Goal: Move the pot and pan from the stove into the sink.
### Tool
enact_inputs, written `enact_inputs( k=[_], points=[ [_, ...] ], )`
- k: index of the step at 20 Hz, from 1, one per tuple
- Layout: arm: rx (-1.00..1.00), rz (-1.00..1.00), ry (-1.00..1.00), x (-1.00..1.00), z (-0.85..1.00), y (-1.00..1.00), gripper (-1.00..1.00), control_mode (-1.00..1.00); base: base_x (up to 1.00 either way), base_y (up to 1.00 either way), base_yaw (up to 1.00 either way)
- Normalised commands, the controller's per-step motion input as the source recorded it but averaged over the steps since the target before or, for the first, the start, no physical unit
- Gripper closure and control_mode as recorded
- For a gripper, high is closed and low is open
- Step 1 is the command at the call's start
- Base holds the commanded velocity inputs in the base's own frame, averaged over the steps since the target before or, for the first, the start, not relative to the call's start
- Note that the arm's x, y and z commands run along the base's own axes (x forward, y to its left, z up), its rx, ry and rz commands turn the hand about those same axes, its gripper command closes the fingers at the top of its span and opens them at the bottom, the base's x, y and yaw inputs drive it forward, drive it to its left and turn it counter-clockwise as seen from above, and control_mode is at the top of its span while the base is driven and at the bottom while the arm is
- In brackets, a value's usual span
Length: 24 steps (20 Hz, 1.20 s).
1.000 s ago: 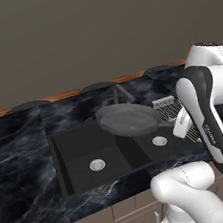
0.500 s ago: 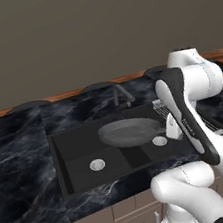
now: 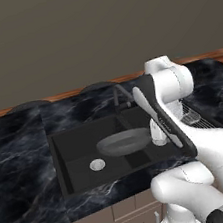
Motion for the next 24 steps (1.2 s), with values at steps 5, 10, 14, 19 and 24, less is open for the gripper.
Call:
enact_inputs(
  k=[5,10,14,19,24],
  points=[
    [-0.10,-0.03,0.10,0.35,-0.16,0.32,1.00,-1.00,0.00,0.00,0.00],
    [-0.09,-0.04,0.09,0.31,-0.18,0.28,1.00,-1.00,0.00,0.00,0.00],
    [-0.07,-0.05,0.06,0.25,-0.19,0.24,1.00,-1.00,0.00,0.00,0.00],
    [-0.02,-0.06,0.00,0.07,-0.30,0.06,1.00,-1.00,0.00,0.00,0.00],
    [-0.01,-0.04,-0.04,0.00,-0.27,0.04,1.00,-1.00,0.00,0.00,0.00]
  ],
)
